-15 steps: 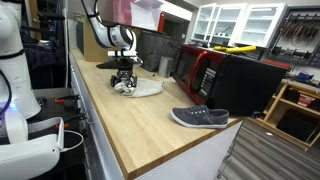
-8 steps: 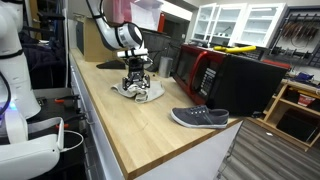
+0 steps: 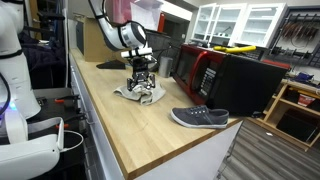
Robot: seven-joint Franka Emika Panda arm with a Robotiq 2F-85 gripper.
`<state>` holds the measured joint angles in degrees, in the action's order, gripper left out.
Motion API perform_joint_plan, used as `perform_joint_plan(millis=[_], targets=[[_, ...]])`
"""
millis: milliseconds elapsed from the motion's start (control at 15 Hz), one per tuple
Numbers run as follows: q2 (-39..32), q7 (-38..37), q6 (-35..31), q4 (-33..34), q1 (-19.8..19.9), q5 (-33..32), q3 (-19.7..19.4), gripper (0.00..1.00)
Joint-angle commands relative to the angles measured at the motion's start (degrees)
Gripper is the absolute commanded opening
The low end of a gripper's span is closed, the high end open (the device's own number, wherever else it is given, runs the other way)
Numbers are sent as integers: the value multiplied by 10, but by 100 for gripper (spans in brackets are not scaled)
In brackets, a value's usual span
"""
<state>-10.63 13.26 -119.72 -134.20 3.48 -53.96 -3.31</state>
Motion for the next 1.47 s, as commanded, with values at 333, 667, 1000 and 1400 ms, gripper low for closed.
perform_joint_plan(millis=[333,667,1000,1400], targets=[[35,-1,-27,-67,-4,104,23,3],[51,-4,-32,-92,-9,191,30,3],[95,4,-65,-86,-1,239,16,59],[130,8,-122,-46,5,311,-3,99]])
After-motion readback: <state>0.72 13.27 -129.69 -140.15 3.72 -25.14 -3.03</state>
